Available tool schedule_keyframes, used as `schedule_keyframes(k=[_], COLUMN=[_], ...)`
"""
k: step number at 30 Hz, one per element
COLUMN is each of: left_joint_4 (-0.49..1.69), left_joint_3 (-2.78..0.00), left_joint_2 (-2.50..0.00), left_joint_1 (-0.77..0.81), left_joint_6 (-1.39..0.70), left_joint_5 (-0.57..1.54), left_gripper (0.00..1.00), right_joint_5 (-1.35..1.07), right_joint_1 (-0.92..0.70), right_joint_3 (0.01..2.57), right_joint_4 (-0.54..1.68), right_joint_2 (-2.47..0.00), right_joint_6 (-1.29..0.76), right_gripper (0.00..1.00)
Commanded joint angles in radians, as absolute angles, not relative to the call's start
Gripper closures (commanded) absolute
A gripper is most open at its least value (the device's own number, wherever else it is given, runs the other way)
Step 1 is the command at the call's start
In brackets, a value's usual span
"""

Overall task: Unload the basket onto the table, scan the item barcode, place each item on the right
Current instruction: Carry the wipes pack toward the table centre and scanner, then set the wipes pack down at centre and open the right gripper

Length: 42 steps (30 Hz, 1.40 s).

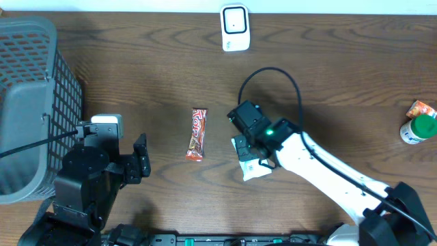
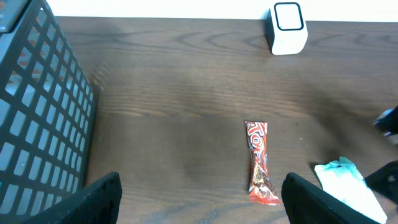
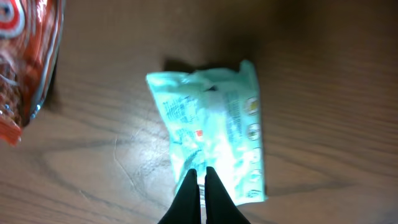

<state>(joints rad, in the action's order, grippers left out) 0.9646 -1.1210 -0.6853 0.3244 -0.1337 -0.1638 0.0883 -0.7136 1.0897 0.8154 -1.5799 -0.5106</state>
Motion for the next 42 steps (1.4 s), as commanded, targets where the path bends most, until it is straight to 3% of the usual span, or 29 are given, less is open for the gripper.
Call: schedule_keyframes(k=[1,17,21,24,31,42], left_joint_4=[0.965,0.965,0.965,0.965,0.965,0.965], left_joint_3=[-1.136,-1.136,-1.136,-1.136,-1.136,-1.136], left_joint_2=[-0.685,-0.685,-0.685,-0.685,-0.685,-0.685], left_joint_1=[0.324,0.324,0.324,0.324,0.324,0.324], left_joint_6=[-0.131,-0.131,-0.131,-0.131,-0.131,-0.131], left_joint_5=[-0.173,-0.173,-0.173,-0.173,-0.173,-0.173], left_gripper=[0.17,0.18,0.17,0.17,0.17,0.17], right_joint_5=[0.12,-0.12,0.031,0.068,-0.215,-0.121], right_joint_1=[-0.694,-0.793,-0.82,-0.792,-0.706,-0.674], right_joint_3=[1.078,1.028,1.028,1.03,1.03,1.03], right_joint_4=[0.815,0.714,0.747,0.715,0.421,0.419], right_joint_2=[-1.607,-1.699,-1.699,-1.697,-1.718,-1.867], right_joint_6=[-0.501,-0.567,-0.636,-0.665,-0.541,-0.518], right_gripper=[0.99,0.99,0.99,0.99,0.99,0.99])
